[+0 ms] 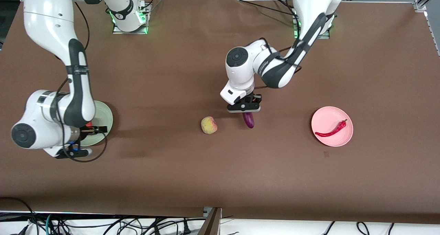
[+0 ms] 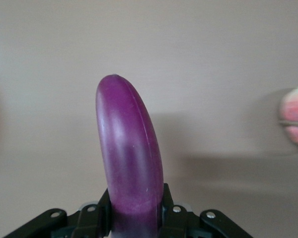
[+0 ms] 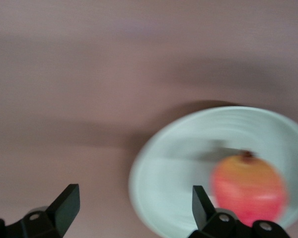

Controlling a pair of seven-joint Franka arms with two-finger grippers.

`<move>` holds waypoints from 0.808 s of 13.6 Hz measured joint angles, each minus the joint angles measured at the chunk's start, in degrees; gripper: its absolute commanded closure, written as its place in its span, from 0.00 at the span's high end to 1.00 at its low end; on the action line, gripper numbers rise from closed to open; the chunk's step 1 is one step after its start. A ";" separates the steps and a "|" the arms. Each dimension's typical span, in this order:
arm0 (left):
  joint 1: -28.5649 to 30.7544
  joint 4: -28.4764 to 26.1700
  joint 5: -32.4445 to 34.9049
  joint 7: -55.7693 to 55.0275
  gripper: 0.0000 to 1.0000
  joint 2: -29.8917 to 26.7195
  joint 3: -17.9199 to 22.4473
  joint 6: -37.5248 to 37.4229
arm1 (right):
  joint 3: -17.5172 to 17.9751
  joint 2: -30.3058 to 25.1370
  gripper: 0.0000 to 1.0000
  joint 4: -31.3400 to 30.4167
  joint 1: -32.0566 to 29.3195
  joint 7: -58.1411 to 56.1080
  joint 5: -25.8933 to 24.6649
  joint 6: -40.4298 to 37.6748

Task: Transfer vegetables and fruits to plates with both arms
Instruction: 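Carry the eggplant toward the pink plate while the right gripper grasps the apple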

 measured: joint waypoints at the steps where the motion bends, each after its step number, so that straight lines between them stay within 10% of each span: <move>1: 0.50 1.44 0.09 2.79 0.00 -1.45 0.14 -6.66 | 0.11 0.01 1.00 0.10 2.33 3.16 1.16 0.03; 4: 5.05 5.34 0.35 17.86 0.00 -3.17 0.57 -18.15 | 0.37 0.01 1.00 0.90 10.44 15.14 1.84 1.94; 11: 23.12 6.08 0.38 67.50 0.11 -2.34 0.50 -14.90 | 0.69 0.93 1.00 1.31 25.53 39.32 6.81 15.66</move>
